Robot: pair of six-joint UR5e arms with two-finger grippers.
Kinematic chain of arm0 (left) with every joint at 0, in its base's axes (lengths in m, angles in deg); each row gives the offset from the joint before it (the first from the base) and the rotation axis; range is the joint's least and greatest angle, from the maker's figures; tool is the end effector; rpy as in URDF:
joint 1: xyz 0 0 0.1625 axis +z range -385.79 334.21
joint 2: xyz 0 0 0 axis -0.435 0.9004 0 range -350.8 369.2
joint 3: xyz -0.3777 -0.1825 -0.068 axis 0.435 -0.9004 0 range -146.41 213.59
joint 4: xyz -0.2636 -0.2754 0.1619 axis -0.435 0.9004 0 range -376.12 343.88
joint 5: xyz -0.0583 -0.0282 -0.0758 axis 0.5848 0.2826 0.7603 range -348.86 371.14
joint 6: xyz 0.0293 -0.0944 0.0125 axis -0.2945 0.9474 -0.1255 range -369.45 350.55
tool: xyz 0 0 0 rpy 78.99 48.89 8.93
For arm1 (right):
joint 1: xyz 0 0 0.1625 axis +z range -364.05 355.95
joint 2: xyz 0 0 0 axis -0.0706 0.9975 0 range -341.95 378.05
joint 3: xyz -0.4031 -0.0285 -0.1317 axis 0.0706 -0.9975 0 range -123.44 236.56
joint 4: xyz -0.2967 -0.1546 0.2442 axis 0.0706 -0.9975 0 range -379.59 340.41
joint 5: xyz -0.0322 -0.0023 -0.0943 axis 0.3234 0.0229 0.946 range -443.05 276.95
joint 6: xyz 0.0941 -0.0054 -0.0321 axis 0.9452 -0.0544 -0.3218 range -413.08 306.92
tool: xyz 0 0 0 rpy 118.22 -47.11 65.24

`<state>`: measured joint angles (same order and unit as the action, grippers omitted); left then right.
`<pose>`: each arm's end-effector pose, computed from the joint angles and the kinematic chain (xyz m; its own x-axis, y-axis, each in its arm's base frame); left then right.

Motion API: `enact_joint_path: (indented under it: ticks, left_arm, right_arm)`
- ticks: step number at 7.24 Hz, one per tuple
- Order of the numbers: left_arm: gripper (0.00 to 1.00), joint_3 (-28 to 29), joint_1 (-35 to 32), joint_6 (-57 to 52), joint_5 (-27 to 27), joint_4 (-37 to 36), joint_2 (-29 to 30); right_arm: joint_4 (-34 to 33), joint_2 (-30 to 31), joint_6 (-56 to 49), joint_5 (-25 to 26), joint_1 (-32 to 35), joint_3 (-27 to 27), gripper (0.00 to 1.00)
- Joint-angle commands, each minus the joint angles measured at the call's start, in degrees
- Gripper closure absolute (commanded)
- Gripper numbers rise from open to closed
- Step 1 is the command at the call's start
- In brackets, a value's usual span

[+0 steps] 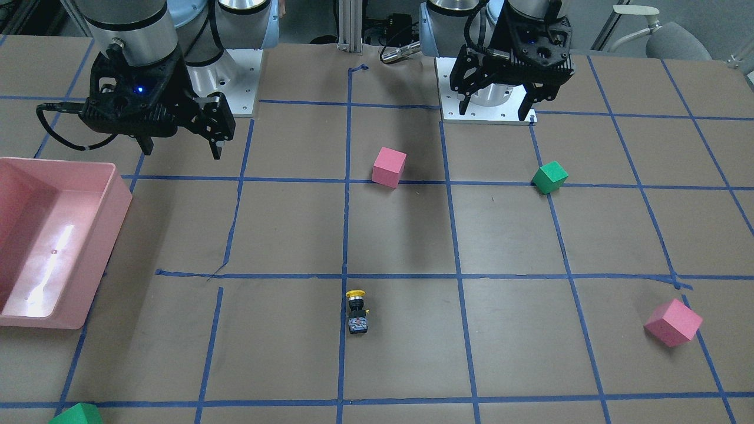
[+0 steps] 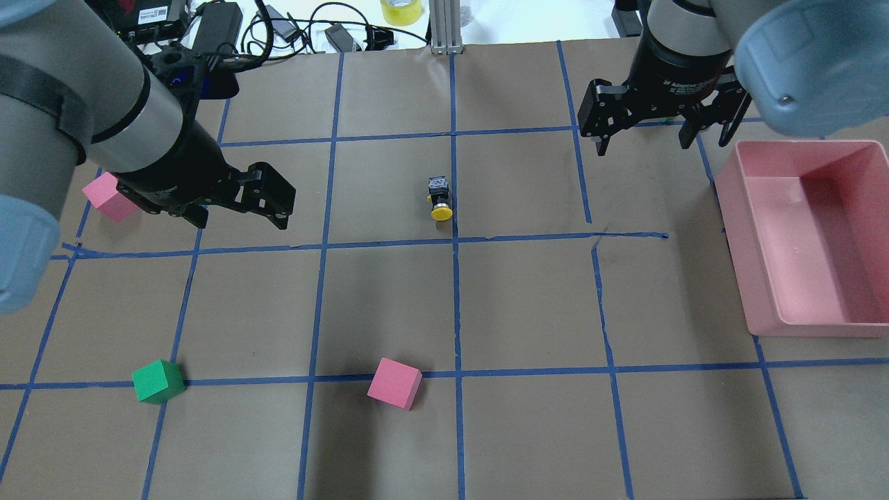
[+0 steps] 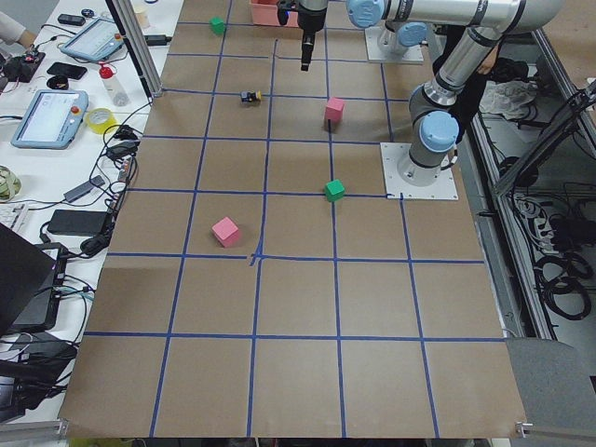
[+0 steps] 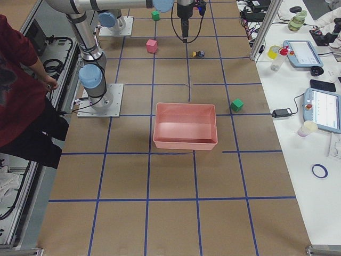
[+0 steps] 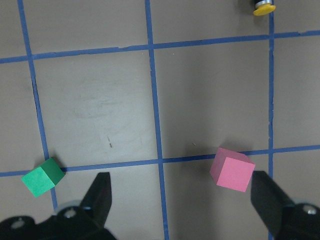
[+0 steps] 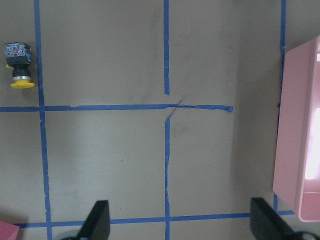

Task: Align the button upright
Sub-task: 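Swing the left gripper across the table toward the lying button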

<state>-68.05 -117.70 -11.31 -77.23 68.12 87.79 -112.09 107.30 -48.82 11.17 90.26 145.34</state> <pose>-0.1500 -0.4121 0.4880 -0.9973 0.0685 0.0251 0.0657 0.9931 -0.0973 0.1633 -0.4916 0.4967 -0.9976 0.0029 0.0694 -0.0010 0.9984 -0.0570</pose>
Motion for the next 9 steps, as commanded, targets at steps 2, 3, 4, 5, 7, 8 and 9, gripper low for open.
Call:
enact_joint_path:
  ticks: [2, 3, 4, 5, 7, 8, 9]
  left_arm:
    - [0.00, -7.0, -1.3, 0.0, 0.0, -13.4, 0.0]
    - [0.00, -11.2, -2.5, 0.6, -0.1, -21.9, 0.2]
    - [0.00, -15.6, -4.0, 0.9, -0.5, -31.8, 0.9]
    - [0.00, -20.1, -5.8, 3.0, -0.6, -40.8, 1.3]
    - [0.00, -29.2, -12.3, 11.0, -6.6, -57.7, 3.7]
    - [0.00, -31.9, -15.7, 16.4, -9.0, -63.4, 5.9]
    - [0.00, -32.6, -16.9, 17.3, -8.8, -67.9, 9.0]
  right_arm:
    - [-0.7, 0.0, -1.2, 0.0, -0.1, -0.5, 0.00]
    - [-2.7, -0.2, -3.7, 0.2, -0.1, -0.3, 0.00]
    - [-3.0, 0.0, -4.1, 0.3, -0.1, -0.3, 0.00]
    - [-3.0, 0.0, -4.1, 0.2, -0.1, -0.2, 0.00]
    - [-3.1, 0.1, -4.1, 0.0, 0.0, -0.2, 0.00]
    - [-3.0, 0.1, -4.1, 0.1, 0.0, -0.2, 0.00]
    - [-3.0, 0.1, -4.1, 0.1, 0.0, -0.1, 0.00]
